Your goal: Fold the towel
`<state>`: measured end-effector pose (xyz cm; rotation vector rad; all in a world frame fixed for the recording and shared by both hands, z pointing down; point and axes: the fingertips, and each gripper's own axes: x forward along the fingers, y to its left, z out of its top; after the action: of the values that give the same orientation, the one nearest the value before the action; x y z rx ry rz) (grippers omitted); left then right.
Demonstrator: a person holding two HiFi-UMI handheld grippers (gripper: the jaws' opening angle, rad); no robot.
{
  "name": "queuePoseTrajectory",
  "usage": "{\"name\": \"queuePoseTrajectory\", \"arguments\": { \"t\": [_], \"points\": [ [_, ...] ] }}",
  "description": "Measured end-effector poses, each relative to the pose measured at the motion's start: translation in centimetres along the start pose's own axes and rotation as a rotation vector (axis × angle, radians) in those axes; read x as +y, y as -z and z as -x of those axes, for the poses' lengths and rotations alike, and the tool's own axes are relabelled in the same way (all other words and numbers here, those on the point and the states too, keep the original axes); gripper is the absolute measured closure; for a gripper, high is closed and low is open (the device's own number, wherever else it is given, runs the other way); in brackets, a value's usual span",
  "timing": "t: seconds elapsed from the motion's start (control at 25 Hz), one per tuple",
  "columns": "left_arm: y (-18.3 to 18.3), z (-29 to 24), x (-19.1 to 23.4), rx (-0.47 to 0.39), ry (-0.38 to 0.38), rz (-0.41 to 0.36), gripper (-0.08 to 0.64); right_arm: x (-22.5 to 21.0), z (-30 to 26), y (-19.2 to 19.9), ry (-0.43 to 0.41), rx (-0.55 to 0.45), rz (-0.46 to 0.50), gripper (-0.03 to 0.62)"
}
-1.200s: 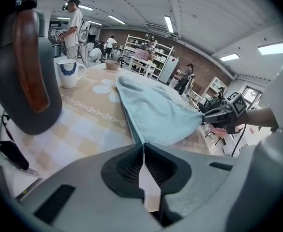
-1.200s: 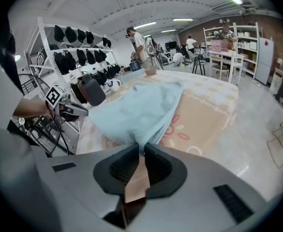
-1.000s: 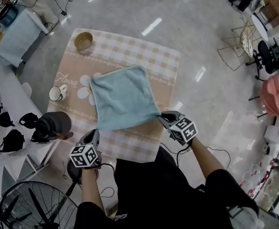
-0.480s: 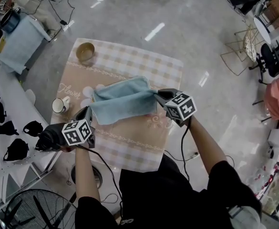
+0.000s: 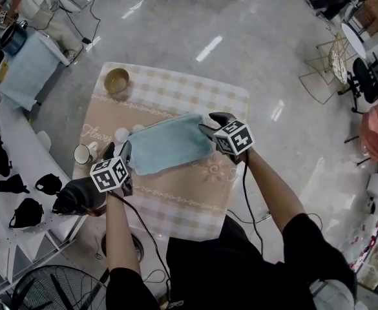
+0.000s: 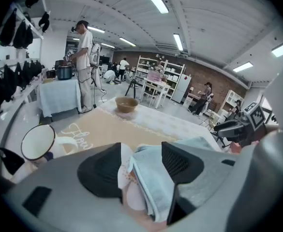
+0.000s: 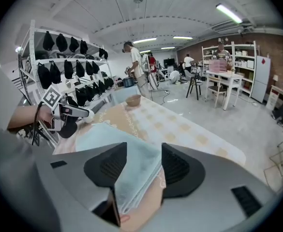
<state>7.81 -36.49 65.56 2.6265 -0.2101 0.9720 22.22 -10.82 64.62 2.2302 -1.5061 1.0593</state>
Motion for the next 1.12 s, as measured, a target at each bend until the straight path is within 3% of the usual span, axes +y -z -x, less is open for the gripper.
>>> {"name": "queuePoseTrajectory", "arguments": {
  "t": [0.12,0.32,0.6,0.76,0.92,1.12],
  "points": [
    [1.0,1.6,-1.7,-0.025,0.042,0.006,0.314,1.4,1.0,0.0,-0.006,-0.029,0.013,0.383],
    [6.1,6.1,-5.6,0.027,0.087,-0.006,0.314,5.4,3.9,3.0,-0.026,-0.02,-0.031,0.383],
    [6.6,10.4,-11.1,-0.083,0.138,0.054,0.314,8.8,7.5,1.5,-0.065,-0.07,0.038,0.383],
    [8.1,11.9,-13.7,-0.12,0.102,0.113,0.314,9.7,8.4,1.5,-0.126,-0.086,0.133,0.383],
    [10.1,12.7,-16.7,-0.129,0.019,0.162,0.314,9.5,10.2,2.8,-0.224,-0.104,0.194,0.383],
    [11.6,13.4,-23.7,-0.168,-0.078,0.23,0.314,7.0,14.2,4.6,-0.34,-0.112,0.324,0.383]
  ]
}}
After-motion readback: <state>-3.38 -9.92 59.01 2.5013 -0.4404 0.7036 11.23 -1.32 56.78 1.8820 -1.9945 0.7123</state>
